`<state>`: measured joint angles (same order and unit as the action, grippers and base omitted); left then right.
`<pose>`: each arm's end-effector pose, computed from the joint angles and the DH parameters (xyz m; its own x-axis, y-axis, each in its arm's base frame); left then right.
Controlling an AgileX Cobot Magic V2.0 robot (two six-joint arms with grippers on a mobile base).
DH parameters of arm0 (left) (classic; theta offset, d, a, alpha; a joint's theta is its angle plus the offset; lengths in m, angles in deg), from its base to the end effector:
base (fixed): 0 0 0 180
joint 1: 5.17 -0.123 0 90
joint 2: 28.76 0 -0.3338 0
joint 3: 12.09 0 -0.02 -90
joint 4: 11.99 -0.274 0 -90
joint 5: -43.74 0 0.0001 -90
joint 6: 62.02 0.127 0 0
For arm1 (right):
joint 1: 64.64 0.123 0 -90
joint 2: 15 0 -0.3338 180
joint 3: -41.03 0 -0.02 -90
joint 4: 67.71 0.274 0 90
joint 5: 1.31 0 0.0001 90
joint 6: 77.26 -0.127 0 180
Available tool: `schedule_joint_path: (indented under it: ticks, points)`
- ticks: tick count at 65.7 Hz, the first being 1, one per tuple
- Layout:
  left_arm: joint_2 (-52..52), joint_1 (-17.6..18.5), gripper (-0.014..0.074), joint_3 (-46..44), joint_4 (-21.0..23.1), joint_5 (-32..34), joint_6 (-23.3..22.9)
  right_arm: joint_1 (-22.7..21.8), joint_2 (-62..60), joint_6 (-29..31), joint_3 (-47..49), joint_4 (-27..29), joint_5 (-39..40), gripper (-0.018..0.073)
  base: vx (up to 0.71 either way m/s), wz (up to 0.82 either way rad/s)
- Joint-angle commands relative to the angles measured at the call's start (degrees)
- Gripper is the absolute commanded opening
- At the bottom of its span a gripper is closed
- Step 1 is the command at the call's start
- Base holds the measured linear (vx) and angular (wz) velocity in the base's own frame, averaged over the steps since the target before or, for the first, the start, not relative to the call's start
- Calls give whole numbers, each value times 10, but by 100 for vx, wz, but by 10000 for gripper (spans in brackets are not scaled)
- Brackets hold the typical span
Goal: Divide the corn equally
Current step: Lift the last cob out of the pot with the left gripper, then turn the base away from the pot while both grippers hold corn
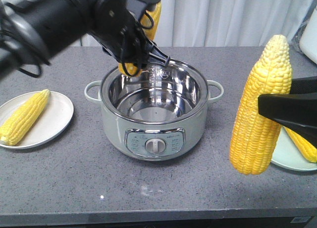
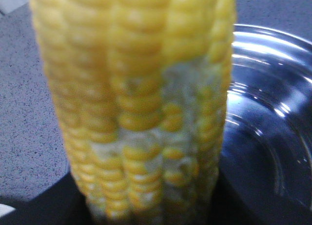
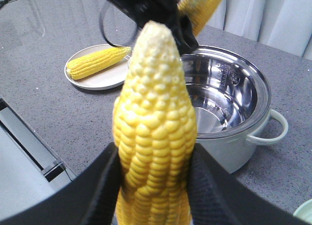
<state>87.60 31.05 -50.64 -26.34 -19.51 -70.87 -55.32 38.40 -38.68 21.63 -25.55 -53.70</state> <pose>0.4126 -0.2673 0.4041 -0.6388 0.4198 -0.6447 0.4372 0.8877 0.1448 0.1399 0.0914 0.4427 -0.3354 -0.1990 -0.9208 -0.6717 0.7359 0.0857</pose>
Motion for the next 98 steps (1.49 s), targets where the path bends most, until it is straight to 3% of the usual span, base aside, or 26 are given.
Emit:
schedule_joint_path:
  ticks: [1,17,27,39,59,79,98]
  points:
    - [-72,-1,272,1,28,21,43,-3,-2,5,14,21,30,195,0,0]
    - [-215,-1,272,185,118,119,114,-3,-2,5,14,21,30,195,0,0]
    - [-312,-1,272,319,190,209,192,-3,-2,5,14,21,30,195,0,0]
    - [-398,-1,272,428,240,277,240,-3,-2,5,14,21,30,195,0,0]
    - [-461,-1,272,507,244,328,240,-3,-2,5,14,21,30,195,0,0]
    - [-461,-1,272,507,242,285,240,-3,-2,5,14,21,30,195,0,0]
    - [-461,-1,272,507,242,282,240,-3,-2,5,14,21,30,195,0,0]
